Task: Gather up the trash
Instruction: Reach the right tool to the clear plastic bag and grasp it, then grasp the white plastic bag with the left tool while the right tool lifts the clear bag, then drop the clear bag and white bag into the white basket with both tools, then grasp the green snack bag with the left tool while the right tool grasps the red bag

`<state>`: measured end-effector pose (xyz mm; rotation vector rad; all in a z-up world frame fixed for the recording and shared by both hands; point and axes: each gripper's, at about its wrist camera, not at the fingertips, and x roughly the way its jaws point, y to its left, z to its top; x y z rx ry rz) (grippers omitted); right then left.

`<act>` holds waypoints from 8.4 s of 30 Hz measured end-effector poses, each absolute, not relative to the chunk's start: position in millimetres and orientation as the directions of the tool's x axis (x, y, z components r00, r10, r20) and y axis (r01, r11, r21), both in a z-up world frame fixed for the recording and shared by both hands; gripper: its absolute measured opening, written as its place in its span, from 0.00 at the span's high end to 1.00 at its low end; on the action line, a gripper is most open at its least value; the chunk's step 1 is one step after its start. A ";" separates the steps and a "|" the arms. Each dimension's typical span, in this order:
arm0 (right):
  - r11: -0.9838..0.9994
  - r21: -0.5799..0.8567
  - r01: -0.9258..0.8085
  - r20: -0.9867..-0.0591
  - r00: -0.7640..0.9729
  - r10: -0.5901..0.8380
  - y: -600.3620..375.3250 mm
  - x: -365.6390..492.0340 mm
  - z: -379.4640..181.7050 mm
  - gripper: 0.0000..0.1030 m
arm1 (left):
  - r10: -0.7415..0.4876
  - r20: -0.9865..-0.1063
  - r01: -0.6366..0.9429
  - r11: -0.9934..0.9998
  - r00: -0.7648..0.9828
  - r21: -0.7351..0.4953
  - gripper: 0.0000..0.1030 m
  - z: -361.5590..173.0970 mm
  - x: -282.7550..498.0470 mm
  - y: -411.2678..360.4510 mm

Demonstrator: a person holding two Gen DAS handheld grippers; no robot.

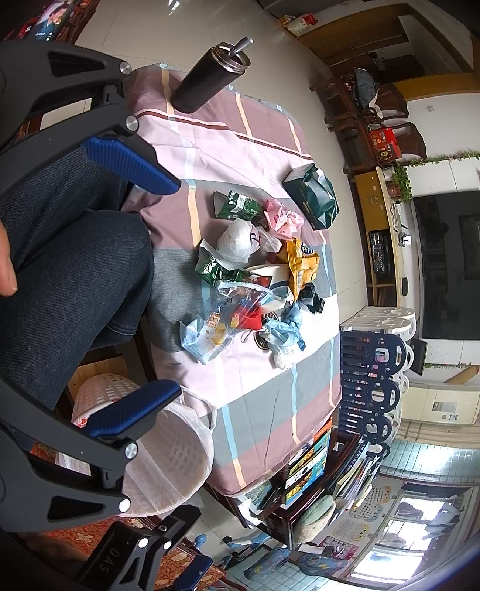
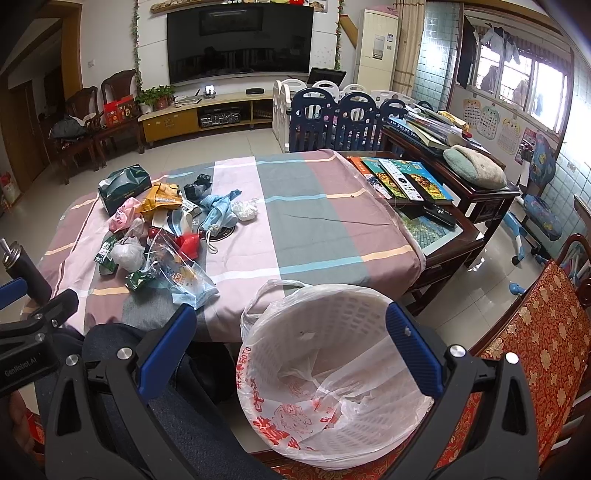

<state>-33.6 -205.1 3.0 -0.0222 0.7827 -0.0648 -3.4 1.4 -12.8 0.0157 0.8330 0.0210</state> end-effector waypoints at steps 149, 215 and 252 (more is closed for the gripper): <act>0.998 -0.018 -0.067 -0.785 0.619 0.028 -285.0 42.3 -47.9 0.79 | -0.214 -0.699 -0.043 0.943 0.682 -0.330 0.73 -57.8 103.1 23.8; 0.996 0.073 0.053 -0.730 0.683 0.017 -292.8 21.6 -28.6 0.10 | -0.028 -0.750 0.139 0.987 0.661 0.086 0.16 -76.0 57.5 -62.9; 0.987 0.021 -0.157 -0.810 0.577 0.109 -113.0 176.7 -111.2 0.10 | -0.015 -0.828 -0.210 0.964 0.561 -0.160 0.71 -121.6 87.0 69.4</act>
